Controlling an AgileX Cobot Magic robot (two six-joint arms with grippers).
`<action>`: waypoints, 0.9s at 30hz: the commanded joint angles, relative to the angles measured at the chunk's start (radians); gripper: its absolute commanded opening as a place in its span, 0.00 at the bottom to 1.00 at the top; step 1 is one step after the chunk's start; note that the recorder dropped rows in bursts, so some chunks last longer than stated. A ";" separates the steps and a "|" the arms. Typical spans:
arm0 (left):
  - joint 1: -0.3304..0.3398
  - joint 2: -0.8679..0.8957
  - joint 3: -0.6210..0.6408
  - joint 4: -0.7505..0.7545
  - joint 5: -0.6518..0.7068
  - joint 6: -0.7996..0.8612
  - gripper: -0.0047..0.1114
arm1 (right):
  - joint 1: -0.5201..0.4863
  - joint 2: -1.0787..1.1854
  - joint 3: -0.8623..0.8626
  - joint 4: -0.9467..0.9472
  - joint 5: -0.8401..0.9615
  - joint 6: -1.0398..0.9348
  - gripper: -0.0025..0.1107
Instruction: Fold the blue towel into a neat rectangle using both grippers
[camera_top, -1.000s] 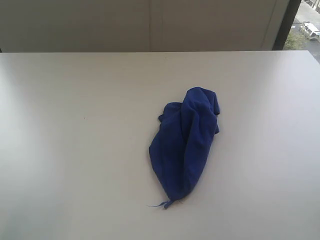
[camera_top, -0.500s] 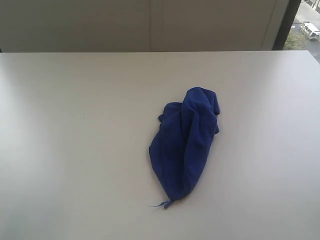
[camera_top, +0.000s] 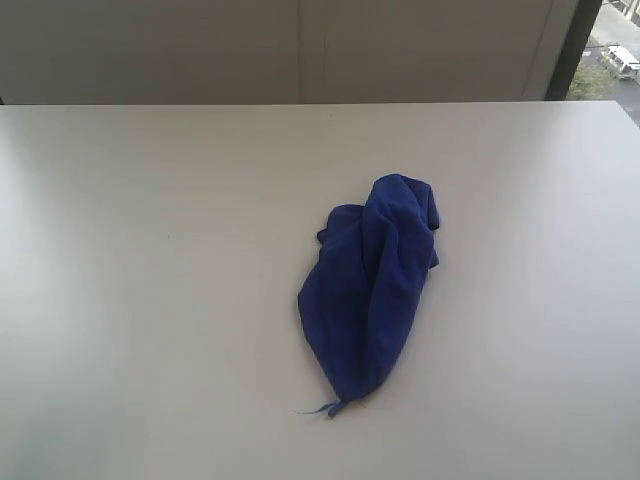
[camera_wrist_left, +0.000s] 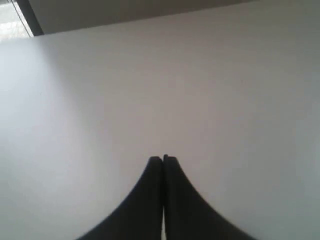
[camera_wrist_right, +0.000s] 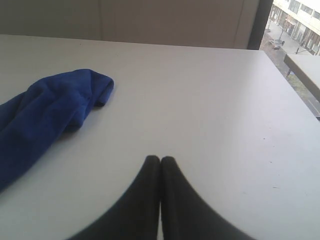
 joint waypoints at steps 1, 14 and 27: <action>-0.001 -0.005 0.004 0.003 -0.140 0.010 0.04 | -0.007 -0.004 0.006 -0.005 -0.009 0.000 0.02; -0.001 -0.005 0.004 0.003 -0.676 0.008 0.04 | -0.007 -0.004 0.006 -0.005 -0.009 0.000 0.02; -0.001 -0.005 0.004 0.085 -0.896 -0.415 0.04 | -0.007 -0.004 0.006 -0.005 -0.009 0.000 0.02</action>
